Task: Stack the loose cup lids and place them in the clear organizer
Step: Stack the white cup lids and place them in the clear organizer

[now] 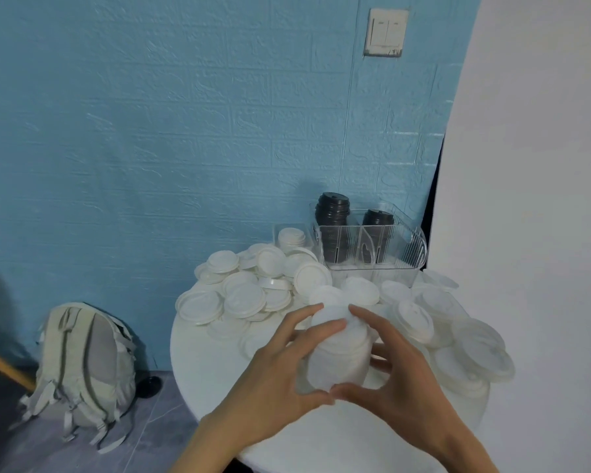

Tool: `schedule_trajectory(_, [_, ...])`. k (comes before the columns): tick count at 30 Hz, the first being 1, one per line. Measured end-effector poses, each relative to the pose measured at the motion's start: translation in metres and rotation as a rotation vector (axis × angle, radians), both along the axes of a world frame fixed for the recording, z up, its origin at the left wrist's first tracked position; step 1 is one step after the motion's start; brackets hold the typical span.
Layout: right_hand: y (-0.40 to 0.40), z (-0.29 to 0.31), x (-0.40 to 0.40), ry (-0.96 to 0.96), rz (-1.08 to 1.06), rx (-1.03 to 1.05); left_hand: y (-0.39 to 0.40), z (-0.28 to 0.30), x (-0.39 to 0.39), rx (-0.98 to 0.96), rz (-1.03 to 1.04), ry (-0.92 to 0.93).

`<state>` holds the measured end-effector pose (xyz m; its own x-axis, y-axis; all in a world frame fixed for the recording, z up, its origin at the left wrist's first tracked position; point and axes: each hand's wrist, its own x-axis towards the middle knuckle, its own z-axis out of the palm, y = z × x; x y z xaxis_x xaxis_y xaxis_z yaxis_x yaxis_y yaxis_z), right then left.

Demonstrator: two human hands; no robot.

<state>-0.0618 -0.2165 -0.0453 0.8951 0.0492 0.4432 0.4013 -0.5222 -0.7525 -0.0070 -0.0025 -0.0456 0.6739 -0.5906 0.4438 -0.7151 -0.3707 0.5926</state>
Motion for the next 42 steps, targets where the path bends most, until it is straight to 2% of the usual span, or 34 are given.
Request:
schedule_trajectory(7, [-0.005, 0.011, 0.014, 0.055, 0.058, -0.034, 0.000, 0.003, 0.015, -0.022, 0.003, 0.006])
schedule_trajectory(12, [-0.012, 0.022, 0.028, 0.072, 0.088, -0.137, -0.002, 0.013, 0.034, -0.028, 0.008, -0.007])
schedule_trajectory(25, [-0.067, 0.106, 0.143, 0.087, 0.002, -0.244, -0.072, 0.080, 0.152, 0.009, 0.063, -0.156])
schedule_trajectory(30, [-0.090, 0.098, 0.190, 0.124, -0.076, -0.306, -0.098, 0.085, 0.187, 0.099, 0.115, -0.168])
schedule_trajectory(35, [-0.096, 0.077, 0.224, 0.078, -0.184, -0.456, -0.115, 0.070, 0.212, 0.167, 0.191, -0.180])
schedule_trajectory(38, [-0.098, 0.065, 0.235, 0.054, -0.273, -0.575, -0.119, 0.060, 0.220, 0.203, 0.222, -0.200])
schedule_trajectory(42, [-0.102, 0.057, 0.236, 0.054, -0.290, -0.612, -0.119, 0.053, 0.228, 0.275, 0.250, -0.235])
